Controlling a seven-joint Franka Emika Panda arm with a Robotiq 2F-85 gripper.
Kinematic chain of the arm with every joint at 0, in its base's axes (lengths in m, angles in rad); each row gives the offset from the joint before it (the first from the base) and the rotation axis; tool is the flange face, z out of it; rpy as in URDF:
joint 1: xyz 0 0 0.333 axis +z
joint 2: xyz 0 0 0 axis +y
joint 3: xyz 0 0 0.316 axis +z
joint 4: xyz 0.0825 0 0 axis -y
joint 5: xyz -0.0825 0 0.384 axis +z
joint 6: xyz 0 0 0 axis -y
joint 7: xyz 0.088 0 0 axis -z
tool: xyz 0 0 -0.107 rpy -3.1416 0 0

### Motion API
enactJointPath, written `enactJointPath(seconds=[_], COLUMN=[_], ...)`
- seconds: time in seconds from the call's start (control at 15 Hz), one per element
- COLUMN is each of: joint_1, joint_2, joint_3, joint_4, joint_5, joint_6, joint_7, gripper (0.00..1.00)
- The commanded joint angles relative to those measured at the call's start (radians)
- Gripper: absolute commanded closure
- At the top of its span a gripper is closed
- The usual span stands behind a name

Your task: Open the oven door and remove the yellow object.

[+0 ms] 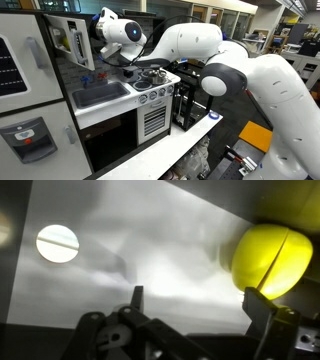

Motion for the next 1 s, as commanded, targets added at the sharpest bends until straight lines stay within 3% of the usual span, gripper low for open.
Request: enactJointPath(seconds=[0.0,0.4,0.93], joint_1=[0.0,-0.014,-0.01], joint_2=[0.004,0.014,0.057], joint_3=[0.015,0.073,0.066], joint_4=[-0.026,-0.051,-0.006], joint_5=[0.012,0.0,-0.018], joint_6=[0.036,0.065,0.054], joint_7=[0.036,0.068,0.034], gripper=[0.0,0.0,0.0])
